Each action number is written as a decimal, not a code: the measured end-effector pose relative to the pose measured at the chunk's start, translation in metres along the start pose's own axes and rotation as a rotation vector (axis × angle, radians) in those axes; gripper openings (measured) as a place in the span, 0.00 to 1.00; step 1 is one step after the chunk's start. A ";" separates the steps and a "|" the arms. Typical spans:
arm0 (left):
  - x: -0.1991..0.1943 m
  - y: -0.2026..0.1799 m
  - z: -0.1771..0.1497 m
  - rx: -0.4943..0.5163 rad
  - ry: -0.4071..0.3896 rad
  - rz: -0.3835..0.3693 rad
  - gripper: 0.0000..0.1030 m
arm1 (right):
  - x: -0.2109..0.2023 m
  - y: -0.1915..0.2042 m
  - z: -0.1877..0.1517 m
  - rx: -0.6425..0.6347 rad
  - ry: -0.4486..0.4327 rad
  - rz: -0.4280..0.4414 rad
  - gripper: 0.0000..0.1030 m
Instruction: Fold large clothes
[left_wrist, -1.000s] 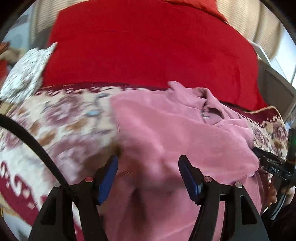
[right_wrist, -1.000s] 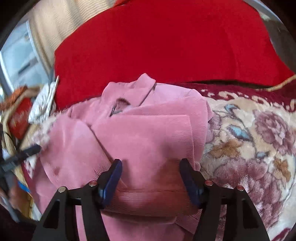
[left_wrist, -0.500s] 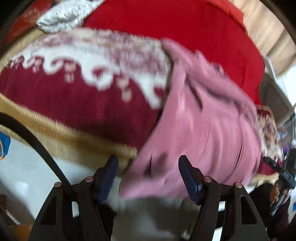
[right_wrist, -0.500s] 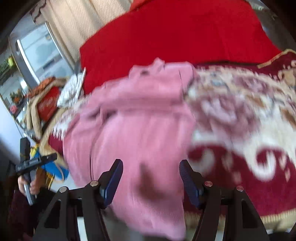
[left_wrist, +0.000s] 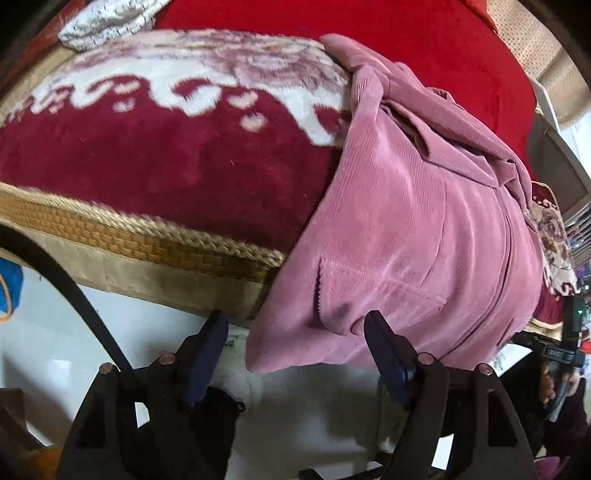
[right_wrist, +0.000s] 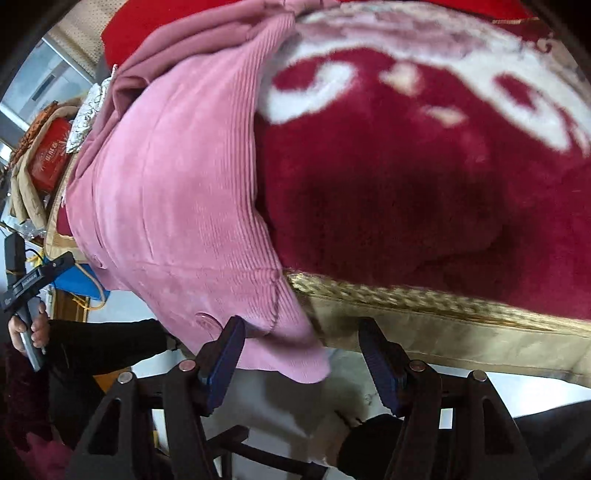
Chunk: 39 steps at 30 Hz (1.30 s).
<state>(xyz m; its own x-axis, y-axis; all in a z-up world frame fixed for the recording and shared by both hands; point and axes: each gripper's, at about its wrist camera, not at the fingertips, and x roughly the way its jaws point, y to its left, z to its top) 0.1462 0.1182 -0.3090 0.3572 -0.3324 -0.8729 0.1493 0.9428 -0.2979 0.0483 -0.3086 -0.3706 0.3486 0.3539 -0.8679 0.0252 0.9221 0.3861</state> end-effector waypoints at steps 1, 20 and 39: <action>0.002 0.001 -0.001 0.002 0.008 -0.007 0.74 | 0.003 0.004 0.000 -0.010 0.007 0.022 0.67; 0.016 0.001 -0.001 0.040 0.003 0.068 0.64 | 0.013 0.044 -0.007 -0.114 -0.009 0.091 0.65; 0.082 -0.006 -0.012 0.042 0.215 -0.022 0.08 | 0.033 0.066 -0.009 -0.146 0.006 0.041 0.32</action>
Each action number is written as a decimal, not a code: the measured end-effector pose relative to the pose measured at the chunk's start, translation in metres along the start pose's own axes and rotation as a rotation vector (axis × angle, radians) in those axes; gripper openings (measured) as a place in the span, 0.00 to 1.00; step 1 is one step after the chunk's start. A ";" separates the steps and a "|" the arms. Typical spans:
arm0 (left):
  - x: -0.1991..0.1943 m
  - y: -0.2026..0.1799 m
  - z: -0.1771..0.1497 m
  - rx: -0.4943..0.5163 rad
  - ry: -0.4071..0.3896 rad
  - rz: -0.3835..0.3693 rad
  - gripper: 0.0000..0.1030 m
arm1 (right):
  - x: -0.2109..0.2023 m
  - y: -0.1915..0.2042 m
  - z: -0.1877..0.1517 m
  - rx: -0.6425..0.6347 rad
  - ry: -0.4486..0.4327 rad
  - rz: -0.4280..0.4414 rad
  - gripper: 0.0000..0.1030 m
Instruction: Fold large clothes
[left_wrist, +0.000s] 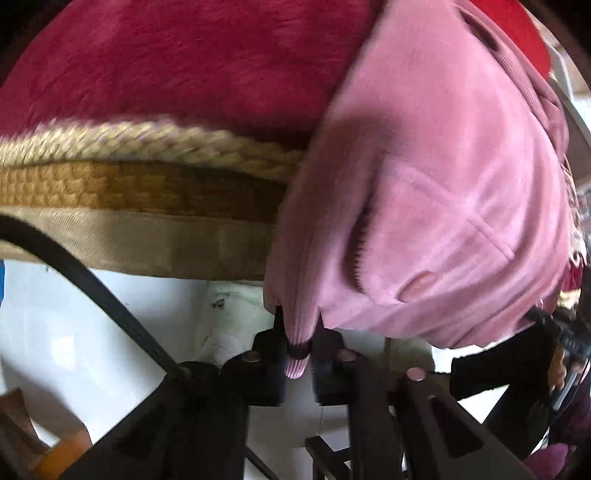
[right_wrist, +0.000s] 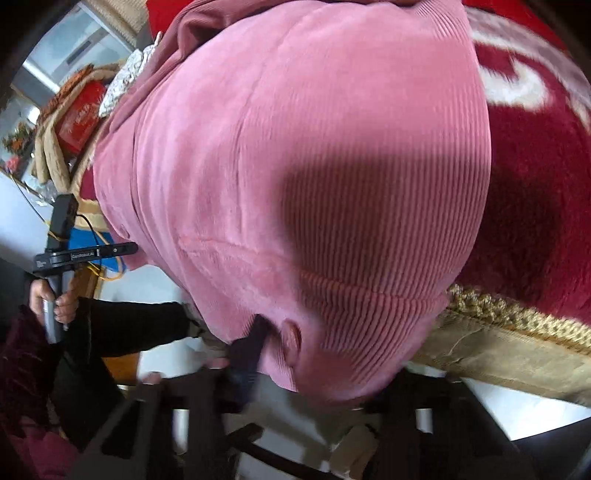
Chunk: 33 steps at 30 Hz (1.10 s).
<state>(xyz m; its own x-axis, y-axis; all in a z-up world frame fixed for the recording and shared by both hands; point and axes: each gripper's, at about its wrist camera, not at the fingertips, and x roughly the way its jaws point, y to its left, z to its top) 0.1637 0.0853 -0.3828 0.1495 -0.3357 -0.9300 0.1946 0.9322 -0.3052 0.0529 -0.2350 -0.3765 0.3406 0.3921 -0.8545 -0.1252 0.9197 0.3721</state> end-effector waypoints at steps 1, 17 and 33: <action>-0.005 -0.001 0.000 0.006 -0.017 -0.022 0.08 | -0.001 0.003 0.000 -0.010 -0.004 -0.009 0.22; -0.043 0.016 -0.017 -0.041 -0.139 -0.077 0.06 | -0.083 0.076 0.014 -0.164 -0.305 0.135 0.13; -0.122 -0.005 0.005 -0.006 -0.346 -0.287 0.03 | -0.183 0.076 0.058 -0.158 -0.552 0.242 0.13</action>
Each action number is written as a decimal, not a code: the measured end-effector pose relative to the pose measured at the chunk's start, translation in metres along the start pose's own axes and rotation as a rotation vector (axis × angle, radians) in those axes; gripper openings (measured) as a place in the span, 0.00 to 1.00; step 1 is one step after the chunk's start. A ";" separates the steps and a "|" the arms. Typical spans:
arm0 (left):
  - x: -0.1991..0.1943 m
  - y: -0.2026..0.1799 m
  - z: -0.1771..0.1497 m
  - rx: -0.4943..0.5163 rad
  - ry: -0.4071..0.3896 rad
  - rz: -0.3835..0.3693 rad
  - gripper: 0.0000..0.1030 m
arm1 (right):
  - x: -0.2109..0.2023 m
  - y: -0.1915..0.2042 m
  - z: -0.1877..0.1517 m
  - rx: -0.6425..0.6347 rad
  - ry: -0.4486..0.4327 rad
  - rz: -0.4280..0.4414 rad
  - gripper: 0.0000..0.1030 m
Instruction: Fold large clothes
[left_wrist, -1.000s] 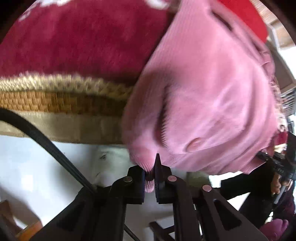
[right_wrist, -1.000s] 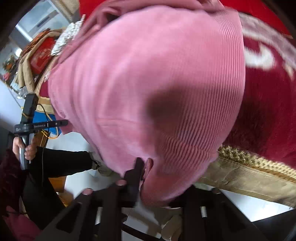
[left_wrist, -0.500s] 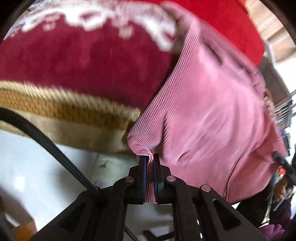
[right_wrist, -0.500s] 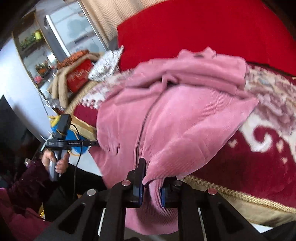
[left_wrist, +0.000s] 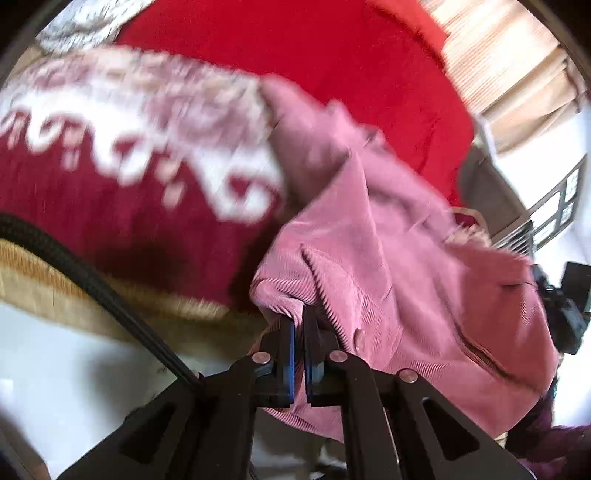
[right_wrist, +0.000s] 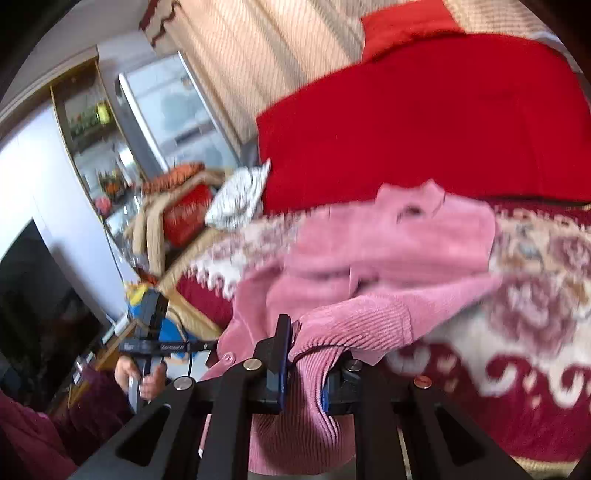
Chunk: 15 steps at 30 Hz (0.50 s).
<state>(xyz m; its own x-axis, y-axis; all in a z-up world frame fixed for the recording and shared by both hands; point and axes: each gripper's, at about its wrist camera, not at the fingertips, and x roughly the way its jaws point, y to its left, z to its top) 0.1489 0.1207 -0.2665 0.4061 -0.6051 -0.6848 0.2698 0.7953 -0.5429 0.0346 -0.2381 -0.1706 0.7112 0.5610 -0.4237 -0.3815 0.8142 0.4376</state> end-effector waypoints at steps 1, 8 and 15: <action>-0.006 -0.008 0.008 0.008 -0.022 -0.009 0.03 | -0.002 -0.004 0.008 0.009 -0.018 0.004 0.13; -0.043 -0.057 0.112 0.092 -0.228 -0.066 0.03 | 0.012 -0.078 0.082 0.191 -0.158 -0.021 0.12; 0.056 -0.061 0.224 -0.033 -0.390 0.173 0.05 | 0.104 -0.198 0.124 0.532 -0.156 -0.025 0.16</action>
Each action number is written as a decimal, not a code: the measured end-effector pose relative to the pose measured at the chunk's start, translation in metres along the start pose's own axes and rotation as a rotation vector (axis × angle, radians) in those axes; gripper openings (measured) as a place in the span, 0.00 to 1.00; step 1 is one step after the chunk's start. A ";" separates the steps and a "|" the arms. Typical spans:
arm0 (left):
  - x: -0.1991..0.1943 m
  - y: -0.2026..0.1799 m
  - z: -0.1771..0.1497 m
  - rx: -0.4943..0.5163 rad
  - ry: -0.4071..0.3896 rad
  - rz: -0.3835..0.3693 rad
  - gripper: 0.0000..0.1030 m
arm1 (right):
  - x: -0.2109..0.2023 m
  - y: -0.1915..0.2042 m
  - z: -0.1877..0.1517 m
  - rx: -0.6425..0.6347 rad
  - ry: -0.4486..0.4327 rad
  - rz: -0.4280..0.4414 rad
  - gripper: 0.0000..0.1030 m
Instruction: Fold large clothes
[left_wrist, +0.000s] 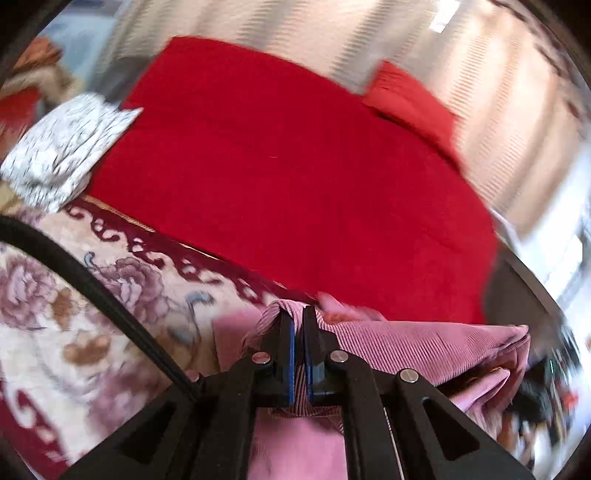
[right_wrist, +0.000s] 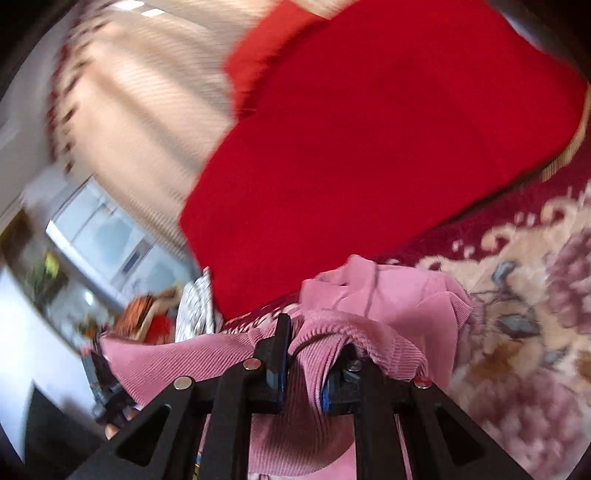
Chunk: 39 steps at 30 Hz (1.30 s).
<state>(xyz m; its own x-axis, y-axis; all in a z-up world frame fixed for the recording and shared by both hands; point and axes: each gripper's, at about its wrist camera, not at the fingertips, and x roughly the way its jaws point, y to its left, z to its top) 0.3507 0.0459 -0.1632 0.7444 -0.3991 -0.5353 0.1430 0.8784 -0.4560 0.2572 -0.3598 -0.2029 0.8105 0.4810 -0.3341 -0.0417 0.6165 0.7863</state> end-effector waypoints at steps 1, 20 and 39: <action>0.017 0.006 -0.002 -0.032 0.016 0.030 0.05 | 0.015 -0.016 0.005 0.074 0.011 0.000 0.17; 0.031 0.004 -0.031 0.019 0.065 0.254 0.79 | 0.061 0.003 -0.001 -0.129 0.014 -0.163 0.65; 0.053 -0.047 -0.069 0.264 0.258 0.432 0.80 | 0.125 0.032 -0.031 -0.255 0.162 -0.233 0.63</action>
<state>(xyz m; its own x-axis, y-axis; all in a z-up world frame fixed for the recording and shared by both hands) 0.3388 -0.0343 -0.2191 0.5930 -0.0115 -0.8051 0.0440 0.9989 0.0181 0.3390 -0.2607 -0.2358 0.7133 0.3897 -0.5825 -0.0279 0.8463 0.5320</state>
